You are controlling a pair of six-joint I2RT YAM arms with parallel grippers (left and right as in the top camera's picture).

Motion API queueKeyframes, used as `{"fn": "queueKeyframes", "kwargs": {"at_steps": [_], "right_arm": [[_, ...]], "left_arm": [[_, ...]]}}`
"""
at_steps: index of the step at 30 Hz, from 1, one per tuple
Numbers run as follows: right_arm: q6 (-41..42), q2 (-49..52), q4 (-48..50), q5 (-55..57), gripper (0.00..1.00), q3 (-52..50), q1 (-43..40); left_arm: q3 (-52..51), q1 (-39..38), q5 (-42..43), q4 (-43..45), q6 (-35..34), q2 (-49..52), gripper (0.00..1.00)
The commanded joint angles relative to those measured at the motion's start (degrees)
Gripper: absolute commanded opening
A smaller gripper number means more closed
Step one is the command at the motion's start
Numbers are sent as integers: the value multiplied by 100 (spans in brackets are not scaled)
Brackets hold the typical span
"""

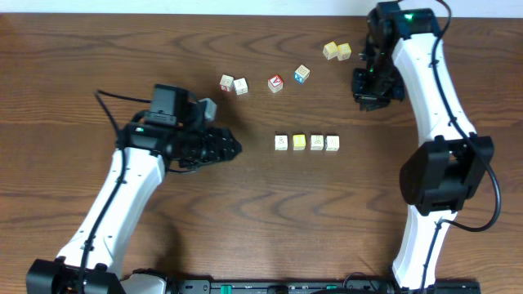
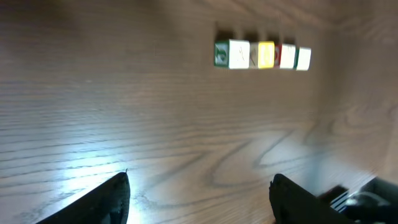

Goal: Lift 4 blocks
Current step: 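Bring the left gripper to the row's left end and right gripper to its right end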

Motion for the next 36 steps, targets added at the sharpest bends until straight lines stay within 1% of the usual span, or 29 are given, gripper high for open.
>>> {"fn": "queueKeyframes", "kwargs": {"at_steps": [1,4,6,9,10,11,12,14,16,19,24,27,31,36], "right_arm": [[-109,-4,-22,-435,12,-140,-280],[-496,-4,11,-1062,10,-409,-422],[-619,-4,59,-1255,2,-682,-468],[-664,-4,304,-1272,1,-1158,-492],[-662,-4,437,-1294,1,-1316,-503],[-662,-4,573,-1360,1,-1495,-511],[-662,-4,684,-1432,1,-1637,-525],[-704,-4,988,-1683,1,-2015,-557],[-817,-4,1215,-1897,1,-2299,-601],[-813,-4,1499,-2033,1,-2686,-726],[-1097,-4,1635,-2041,1,-3025,-1010],[-1108,-4,1650,-2090,1,-3110,-1211],[-1110,-4,1709,-2328,1,-3136,-1355],[-1106,-4,1762,-2520,1,-3136,-1335]], "left_arm": [[-42,-297,-363,9,-33,24,79],[-63,-525,-706,0,-35,28,79],[-63,-608,-800,0,-85,35,79],[-63,-638,-831,7,-321,79,79],[-63,-638,-831,7,-400,101,74],[-63,-638,-833,9,-496,138,66],[-63,-638,-831,13,-549,173,53],[-63,-640,-831,74,-710,306,32],[-63,-643,-831,170,-940,481,15],[-61,-643,-787,396,-1187,828,7],[-61,-643,-763,793,-1126,1182,8],[-61,-619,-800,1228,-1012,1224,8],[-61,-616,-938,1853,-1025,1261,7],[-39,-577,-907,2330,-1344,1663,7]]}}
